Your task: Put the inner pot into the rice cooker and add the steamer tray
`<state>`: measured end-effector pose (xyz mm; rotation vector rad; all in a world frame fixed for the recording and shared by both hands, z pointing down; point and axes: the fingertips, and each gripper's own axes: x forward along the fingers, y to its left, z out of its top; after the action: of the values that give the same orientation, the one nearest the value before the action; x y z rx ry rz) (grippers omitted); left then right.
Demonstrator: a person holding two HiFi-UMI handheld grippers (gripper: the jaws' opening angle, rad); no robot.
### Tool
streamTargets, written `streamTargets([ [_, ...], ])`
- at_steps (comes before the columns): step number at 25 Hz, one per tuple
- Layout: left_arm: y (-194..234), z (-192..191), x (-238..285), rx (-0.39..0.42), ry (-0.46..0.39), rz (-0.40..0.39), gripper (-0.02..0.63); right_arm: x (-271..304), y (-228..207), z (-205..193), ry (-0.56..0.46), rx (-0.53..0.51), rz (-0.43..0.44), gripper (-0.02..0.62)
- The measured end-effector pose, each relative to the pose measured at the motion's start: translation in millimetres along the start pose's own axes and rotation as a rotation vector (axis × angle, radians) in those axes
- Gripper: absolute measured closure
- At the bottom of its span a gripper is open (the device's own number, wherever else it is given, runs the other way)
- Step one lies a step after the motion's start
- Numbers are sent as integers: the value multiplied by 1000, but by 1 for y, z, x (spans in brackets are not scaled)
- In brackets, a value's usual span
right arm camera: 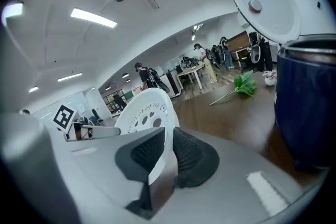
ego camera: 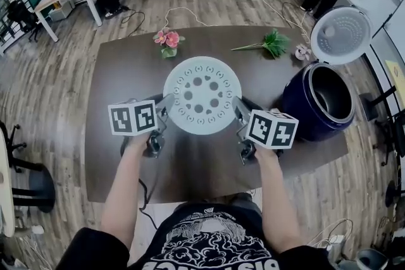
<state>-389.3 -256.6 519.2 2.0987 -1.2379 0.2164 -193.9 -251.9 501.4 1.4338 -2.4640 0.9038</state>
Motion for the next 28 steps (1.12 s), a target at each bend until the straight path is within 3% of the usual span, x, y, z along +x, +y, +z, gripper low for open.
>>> streamTargets([
  [7,-78,40,49,51,-35,-73,538,-49,-53,67,-113,14,-57,552],
  [16,-164,56,86,86,-45,-191,540,-126,-99,106,-214,28,-155,554],
  [22,-230,77,104,141,-95,-257,540,-177,-129,130,-289,55,-197,555],
  [28,-285,83,127,169,-118,-291,540,-220,-161,155,-331,48,-229,555],
])
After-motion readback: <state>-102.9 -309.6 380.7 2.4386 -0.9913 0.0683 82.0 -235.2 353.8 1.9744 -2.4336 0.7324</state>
